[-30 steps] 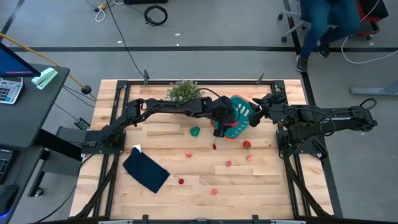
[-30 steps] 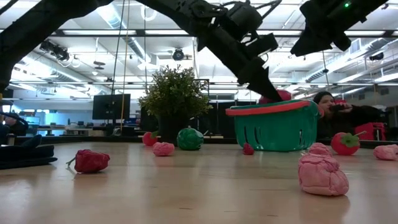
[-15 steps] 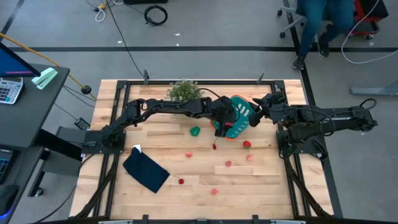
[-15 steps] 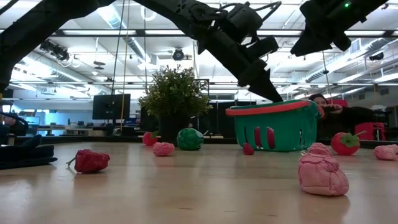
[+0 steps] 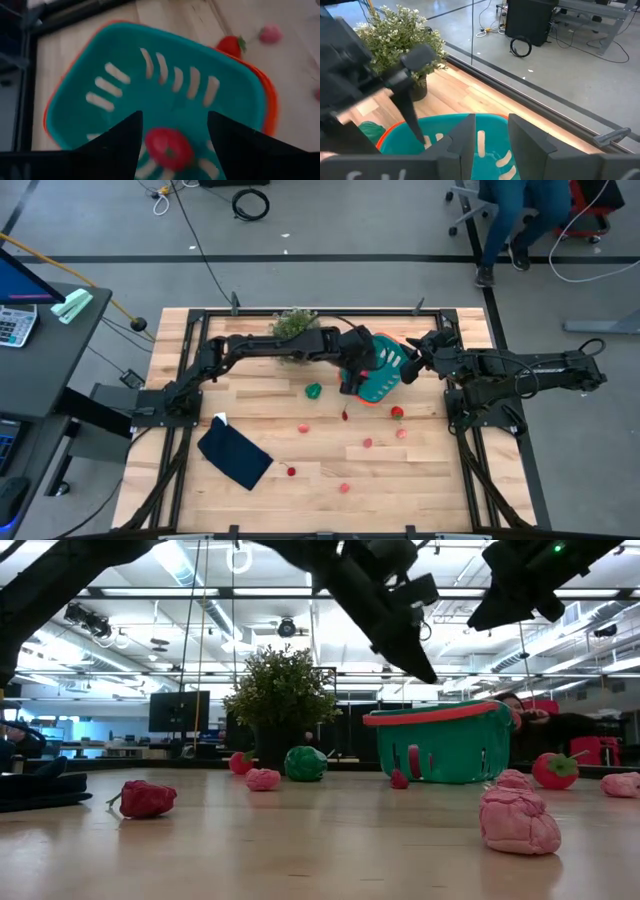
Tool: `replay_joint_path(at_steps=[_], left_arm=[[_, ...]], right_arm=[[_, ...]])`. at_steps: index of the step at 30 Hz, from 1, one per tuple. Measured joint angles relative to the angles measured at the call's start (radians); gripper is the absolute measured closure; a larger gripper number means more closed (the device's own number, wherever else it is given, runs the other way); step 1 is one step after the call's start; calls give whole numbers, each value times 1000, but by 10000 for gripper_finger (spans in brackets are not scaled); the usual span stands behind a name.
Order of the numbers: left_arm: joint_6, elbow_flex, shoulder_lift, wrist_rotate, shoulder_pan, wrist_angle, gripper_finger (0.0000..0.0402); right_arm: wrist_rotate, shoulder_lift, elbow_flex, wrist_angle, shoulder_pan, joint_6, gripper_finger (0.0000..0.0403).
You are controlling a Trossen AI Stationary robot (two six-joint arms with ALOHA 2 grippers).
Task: Pick and placing Produce into tupperware
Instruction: Put the red strawberry into the basket
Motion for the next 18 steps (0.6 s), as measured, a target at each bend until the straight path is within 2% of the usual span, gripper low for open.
replay_joint_path(at_steps=[3,10,13,18], left_arm=[[-7,48,-1,0,-1,-149,177],[1,251,2,-2,0,-519,191],[-36,335,-6,-1,0,-614,199],[-101,306,-115,-24,2,-727,214]], right_arm=[[-27,0,0,-4,0,15,279],[-169,0,0,-8,0,31,279],[-281,0,0,-7,0,30,279],[-525,1,0,2,1,93,279]])
